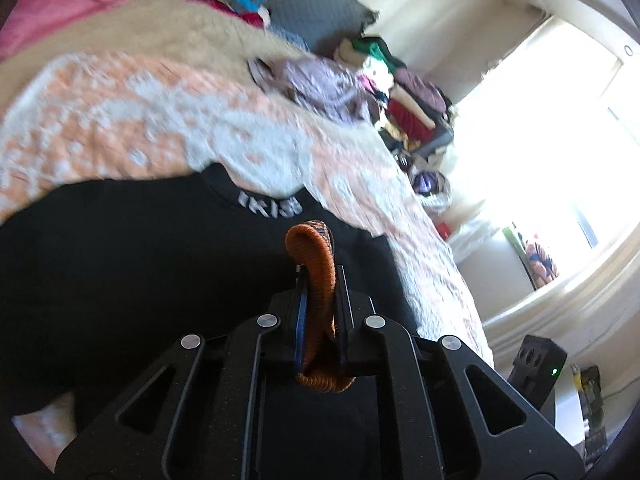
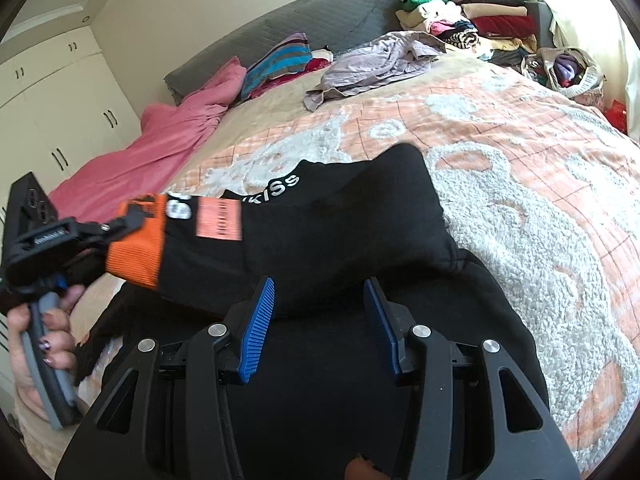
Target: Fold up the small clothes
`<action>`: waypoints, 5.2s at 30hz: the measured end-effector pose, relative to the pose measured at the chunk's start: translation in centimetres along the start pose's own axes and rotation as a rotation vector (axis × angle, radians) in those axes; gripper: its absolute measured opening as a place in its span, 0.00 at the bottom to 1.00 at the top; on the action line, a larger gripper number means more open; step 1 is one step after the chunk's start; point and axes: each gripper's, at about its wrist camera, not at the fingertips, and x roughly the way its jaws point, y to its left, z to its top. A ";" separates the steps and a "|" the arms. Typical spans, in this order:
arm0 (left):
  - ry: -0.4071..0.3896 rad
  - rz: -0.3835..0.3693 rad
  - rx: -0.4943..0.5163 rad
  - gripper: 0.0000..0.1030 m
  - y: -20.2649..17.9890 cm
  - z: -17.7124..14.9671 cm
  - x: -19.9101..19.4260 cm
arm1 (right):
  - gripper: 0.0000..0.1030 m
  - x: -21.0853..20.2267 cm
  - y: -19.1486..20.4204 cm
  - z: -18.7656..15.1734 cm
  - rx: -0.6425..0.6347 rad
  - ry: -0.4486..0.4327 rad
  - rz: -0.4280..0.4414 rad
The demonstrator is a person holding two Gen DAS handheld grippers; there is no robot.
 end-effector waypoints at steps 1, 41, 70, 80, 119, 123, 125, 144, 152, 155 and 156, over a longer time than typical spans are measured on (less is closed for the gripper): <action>-0.005 0.006 -0.008 0.05 0.3 0.1 -0.5 | 0.45 0.0 0.0 0.0 -0.004 -0.003 -0.005; 0.151 0.374 0.095 0.42 5.1 -5.1 2.7 | 0.58 8.5 -2.3 2.3 -0.074 0.135 -0.234; -0.033 0.416 0.039 0.91 4.9 -4.7 -4.3 | 0.95 2.0 1.4 1.6 -0.067 -0.012 -0.099; -0.067 0.490 0.046 0.91 5.4 -5.6 -6.6 | 0.95 1.5 4.5 1.4 -0.132 -0.018 -0.054; -0.224 0.717 -0.152 0.91 11.2 -9.7 -21.1 | 0.95 2.6 20.7 -3.3 -0.407 0.067 0.207; -0.235 0.736 -0.189 0.91 12.4 -10.2 -22.5 | 0.95 2.6 21.9 -3.8 -0.436 0.074 0.225; -0.241 0.743 -0.207 0.91 12.9 -10.5 -23.1 | 0.95 2.6 22.5 -4.1 -0.445 0.082 0.236; -0.228 0.762 -0.421 0.91 18.9 -12.4 -26.5 | 0.95 3.2 27.1 -7.9 -0.515 0.150 0.339; -0.190 0.652 -0.515 0.90 21.2 -12.8 -25.6 | 0.95 3.6 27.4 -8.4 -0.507 0.165 0.352; -0.196 0.636 -0.523 0.64 21.4 -12.7 -25.3 | 0.95 3.9 27.1 -8.5 -0.495 0.169 0.351; -0.184 0.639 -0.527 0.54 21.6 -12.6 -24.9 | 0.95 4.0 27.1 -8.5 -0.491 0.171 0.351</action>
